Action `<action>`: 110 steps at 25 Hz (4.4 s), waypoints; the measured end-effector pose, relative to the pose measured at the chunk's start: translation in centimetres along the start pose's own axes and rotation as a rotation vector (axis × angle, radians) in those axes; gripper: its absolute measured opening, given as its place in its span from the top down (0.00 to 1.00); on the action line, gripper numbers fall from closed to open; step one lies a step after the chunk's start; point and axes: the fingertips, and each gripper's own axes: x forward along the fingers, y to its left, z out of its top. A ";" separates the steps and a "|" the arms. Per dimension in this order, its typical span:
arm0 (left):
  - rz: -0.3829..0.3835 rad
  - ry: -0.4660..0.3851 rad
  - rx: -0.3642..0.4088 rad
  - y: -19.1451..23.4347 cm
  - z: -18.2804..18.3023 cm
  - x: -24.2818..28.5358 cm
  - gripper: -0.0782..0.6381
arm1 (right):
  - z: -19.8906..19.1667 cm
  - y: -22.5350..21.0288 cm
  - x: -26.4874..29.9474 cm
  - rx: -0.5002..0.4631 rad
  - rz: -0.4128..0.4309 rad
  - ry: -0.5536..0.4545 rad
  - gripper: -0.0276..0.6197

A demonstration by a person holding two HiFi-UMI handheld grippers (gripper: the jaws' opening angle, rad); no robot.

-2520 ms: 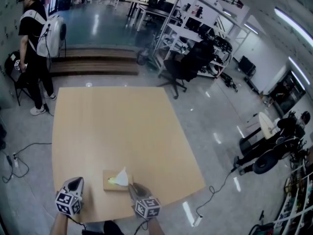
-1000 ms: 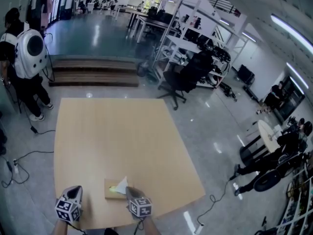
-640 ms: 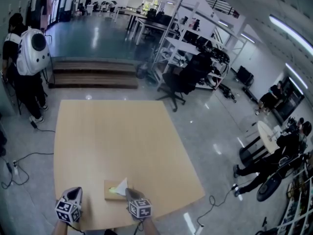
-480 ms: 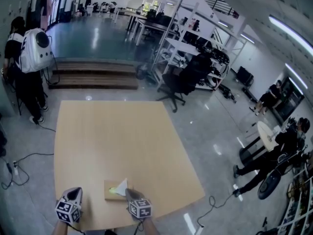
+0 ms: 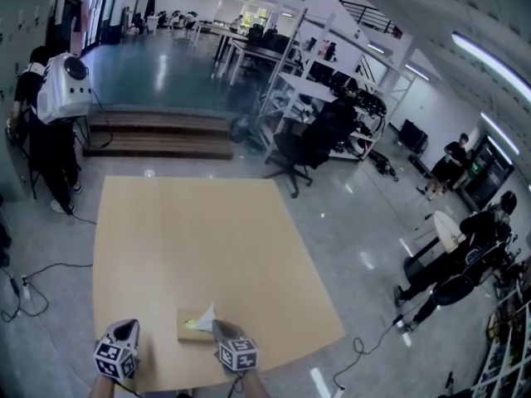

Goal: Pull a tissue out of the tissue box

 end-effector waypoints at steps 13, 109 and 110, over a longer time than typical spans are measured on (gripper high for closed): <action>0.007 -0.037 -0.001 -0.4 0.5 -1.1 0.88 | 4.4 0.1 -1.8 -0.041 -0.013 -0.095 0.95; -0.114 -0.232 0.139 -8.1 2.9 -17.2 0.88 | 1.8 11.8 -25.5 -0.119 -0.177 -0.400 0.95; -0.114 -0.234 0.139 -8.3 3.0 -17.3 0.88 | 1.8 11.8 -25.6 -0.120 -0.177 -0.400 0.95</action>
